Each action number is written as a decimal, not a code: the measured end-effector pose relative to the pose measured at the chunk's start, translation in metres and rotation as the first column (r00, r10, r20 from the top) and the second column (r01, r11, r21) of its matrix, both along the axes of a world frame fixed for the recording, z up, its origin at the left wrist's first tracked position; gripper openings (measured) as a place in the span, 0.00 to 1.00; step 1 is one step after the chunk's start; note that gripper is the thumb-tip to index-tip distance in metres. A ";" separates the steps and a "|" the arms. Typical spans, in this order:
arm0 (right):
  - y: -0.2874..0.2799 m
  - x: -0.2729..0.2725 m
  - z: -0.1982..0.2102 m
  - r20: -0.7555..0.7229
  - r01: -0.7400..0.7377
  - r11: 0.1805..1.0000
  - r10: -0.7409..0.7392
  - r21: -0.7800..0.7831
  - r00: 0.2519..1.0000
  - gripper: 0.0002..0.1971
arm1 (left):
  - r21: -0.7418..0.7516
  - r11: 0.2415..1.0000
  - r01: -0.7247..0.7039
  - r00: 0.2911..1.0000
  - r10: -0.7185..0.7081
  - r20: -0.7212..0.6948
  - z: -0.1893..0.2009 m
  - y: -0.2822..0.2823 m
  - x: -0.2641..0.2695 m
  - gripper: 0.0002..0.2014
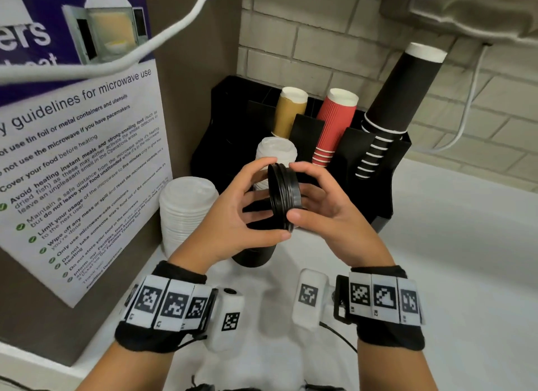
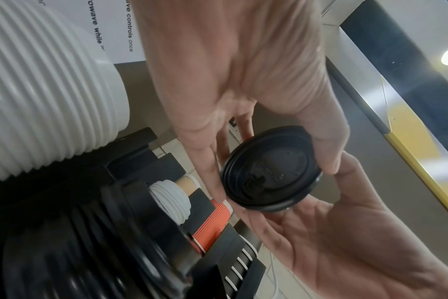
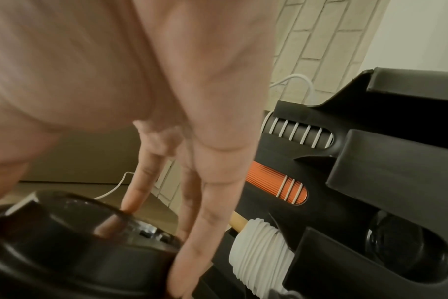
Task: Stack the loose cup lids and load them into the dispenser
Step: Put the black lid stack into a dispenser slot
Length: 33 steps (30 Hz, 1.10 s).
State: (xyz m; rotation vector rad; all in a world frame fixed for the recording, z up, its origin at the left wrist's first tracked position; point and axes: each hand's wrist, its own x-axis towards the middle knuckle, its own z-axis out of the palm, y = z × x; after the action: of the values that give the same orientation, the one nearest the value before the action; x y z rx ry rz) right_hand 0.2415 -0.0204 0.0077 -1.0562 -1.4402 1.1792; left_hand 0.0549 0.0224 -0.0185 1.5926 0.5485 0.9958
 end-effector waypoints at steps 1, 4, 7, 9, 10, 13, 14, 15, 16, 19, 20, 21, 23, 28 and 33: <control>-0.001 0.000 0.000 0.007 0.007 1.000 -0.007 0.009 1.000 0.32 | -0.003 1.000 0.001 1.000 -0.001 0.006 0.000 0.000 0.001 0.46; -0.002 0.002 0.000 0.029 0.019 0.999 -0.020 0.028 0.999 0.32 | -0.020 1.000 0.016 1.000 -0.015 0.008 0.000 -0.001 0.002 0.46; -0.005 0.003 0.000 0.045 0.011 0.999 -0.012 0.031 0.999 0.33 | -0.027 0.999 0.034 0.999 -0.034 -0.008 0.000 -0.001 0.003 0.48; -0.007 0.003 0.001 0.065 0.010 0.999 -0.012 0.044 0.998 0.33 | -0.029 0.999 0.040 0.999 -0.040 -0.015 -0.001 -0.002 0.004 0.49; -0.007 0.002 0.002 0.078 0.010 0.998 -0.014 0.056 0.997 0.33 | -0.028 0.999 0.041 0.999 -0.042 -0.020 -0.001 -0.002 0.004 0.49; -0.005 0.000 0.002 0.124 0.010 0.996 -0.020 0.083 0.992 0.32 | -0.013 1.000 0.026 0.997 -0.027 -0.071 -0.003 -0.001 0.003 0.51; -0.002 0.001 0.002 0.149 0.015 0.996 -0.028 0.088 0.988 0.32 | -0.004 1.000 0.012 0.996 -0.013 -0.093 -0.004 0.000 0.003 0.51; 0.001 0.002 0.001 0.178 0.031 0.995 -0.048 0.095 0.983 0.32 | -0.003 1.000 -0.009 0.994 0.009 -0.106 -0.004 0.001 0.001 0.51; 0.006 0.006 0.001 0.200 0.066 0.992 -0.087 0.109 0.976 0.32 | -0.008 0.999 -0.041 0.994 0.040 -0.102 -0.004 0.002 0.000 0.50; 0.028 0.025 0.003 0.222 0.280 0.932 -0.330 0.229 0.918 0.31 | -0.021 0.981 -0.195 0.980 0.194 -0.042 -0.001 0.005 -0.009 0.39; 0.037 0.033 0.003 0.265 0.338 0.895 -0.414 0.290 0.871 0.32 | -0.020 0.967 -0.252 0.967 0.252 -0.024 0.001 0.007 -0.012 0.35; 0.047 0.042 0.003 0.334 0.367 0.869 -0.473 0.333 0.816 0.32 | -0.018 0.952 -0.304 0.953 0.304 -0.010 0.001 0.008 -0.015 0.32; 0.066 0.056 -0.002 0.520 0.363 0.869 -0.493 0.337 0.697 0.34 | 0.003 0.926 -0.377 0.926 0.377 -0.007 0.003 0.010 -0.020 0.24; 0.098 0.064 -0.017 0.921 0.215 0.968 -0.196 0.127 0.338 0.40 | 0.058 0.900 -0.432 0.899 0.434 -0.051 0.004 0.009 -0.026 0.16; 0.112 0.052 -0.031 0.997 0.161 0.987 -0.011 0.023 -0.079 0.44 | 0.054 0.904 -0.425 0.902 0.428 -0.056 0.006 0.007 -0.024 0.15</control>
State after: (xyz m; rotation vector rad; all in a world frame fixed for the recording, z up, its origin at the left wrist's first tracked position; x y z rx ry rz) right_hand 0.2933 0.0918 -0.0232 -2.3777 -2.3442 0.0344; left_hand 0.0311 0.0293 -0.0126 1.5778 0.9586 1.2871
